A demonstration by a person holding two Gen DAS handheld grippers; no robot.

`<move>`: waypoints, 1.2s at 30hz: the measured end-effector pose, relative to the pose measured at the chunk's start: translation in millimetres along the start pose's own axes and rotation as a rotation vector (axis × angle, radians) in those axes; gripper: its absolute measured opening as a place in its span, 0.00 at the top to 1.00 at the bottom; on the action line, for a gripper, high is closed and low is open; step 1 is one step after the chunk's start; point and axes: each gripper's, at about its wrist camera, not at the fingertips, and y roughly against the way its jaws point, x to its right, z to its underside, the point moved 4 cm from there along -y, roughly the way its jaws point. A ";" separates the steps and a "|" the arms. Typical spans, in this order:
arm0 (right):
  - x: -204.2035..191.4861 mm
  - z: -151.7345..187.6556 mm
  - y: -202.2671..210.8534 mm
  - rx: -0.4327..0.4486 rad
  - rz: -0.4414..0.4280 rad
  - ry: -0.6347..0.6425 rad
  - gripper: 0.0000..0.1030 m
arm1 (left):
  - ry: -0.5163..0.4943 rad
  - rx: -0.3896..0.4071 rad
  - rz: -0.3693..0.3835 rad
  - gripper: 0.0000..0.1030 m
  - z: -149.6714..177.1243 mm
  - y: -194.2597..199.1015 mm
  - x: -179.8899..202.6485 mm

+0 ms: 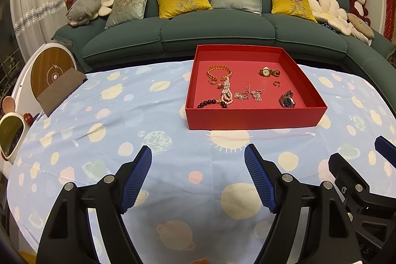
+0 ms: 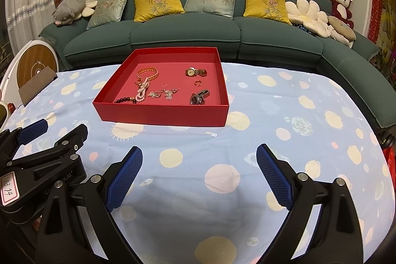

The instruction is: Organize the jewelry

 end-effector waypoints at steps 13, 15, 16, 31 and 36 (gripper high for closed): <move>0.6 0.0 -0.2 0.000 0.001 0.000 0.12 | -0.001 0.000 -0.001 0.28 0.5 0.1 0.1; 0.5 -0.1 -0.1 0.000 0.001 0.001 0.12 | -0.001 -0.001 -0.002 0.28 1.0 0.3 0.0; 0.6 0.1 -0.2 0.000 0.002 0.001 0.12 | 0.000 -0.001 -0.003 0.28 1.2 0.5 -0.3; 0.5 0.1 -0.1 0.001 0.002 0.001 0.12 | 0.004 -0.009 -0.005 0.26 2.9 0.9 -2.8; 0.4 0.1 -0.1 0.001 0.002 0.001 0.12 | 0.004 -0.009 -0.006 0.26 2.4 1.0 -1.9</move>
